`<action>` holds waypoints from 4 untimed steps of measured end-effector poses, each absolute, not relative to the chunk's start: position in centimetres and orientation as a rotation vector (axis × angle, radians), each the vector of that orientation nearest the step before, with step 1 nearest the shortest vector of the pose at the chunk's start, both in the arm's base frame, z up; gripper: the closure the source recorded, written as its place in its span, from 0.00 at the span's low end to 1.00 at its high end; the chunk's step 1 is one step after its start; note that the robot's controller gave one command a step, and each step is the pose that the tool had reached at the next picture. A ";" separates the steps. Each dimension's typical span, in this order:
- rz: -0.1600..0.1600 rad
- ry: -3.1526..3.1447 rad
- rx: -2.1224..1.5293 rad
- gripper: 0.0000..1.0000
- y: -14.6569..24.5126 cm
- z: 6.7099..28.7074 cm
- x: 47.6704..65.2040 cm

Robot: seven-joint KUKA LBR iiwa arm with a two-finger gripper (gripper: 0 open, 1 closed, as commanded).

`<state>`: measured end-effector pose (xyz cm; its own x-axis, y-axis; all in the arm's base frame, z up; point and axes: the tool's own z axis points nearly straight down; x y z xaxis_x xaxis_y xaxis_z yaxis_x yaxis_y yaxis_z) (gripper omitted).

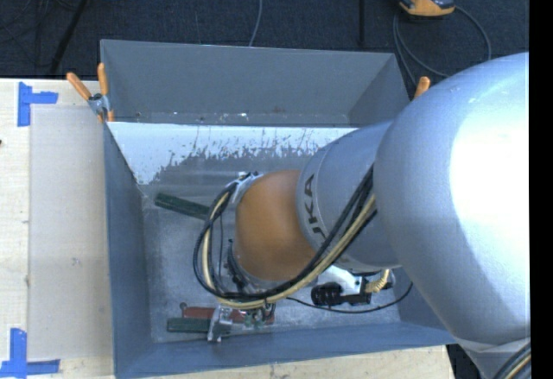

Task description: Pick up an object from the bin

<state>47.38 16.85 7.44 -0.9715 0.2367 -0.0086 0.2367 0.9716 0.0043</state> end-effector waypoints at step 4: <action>-0.001 3.118 0.387 1.00 16.8 8.4 47.9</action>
Offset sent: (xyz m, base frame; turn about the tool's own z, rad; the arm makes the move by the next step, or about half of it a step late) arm 0.0000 0.0000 0.0000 0.0000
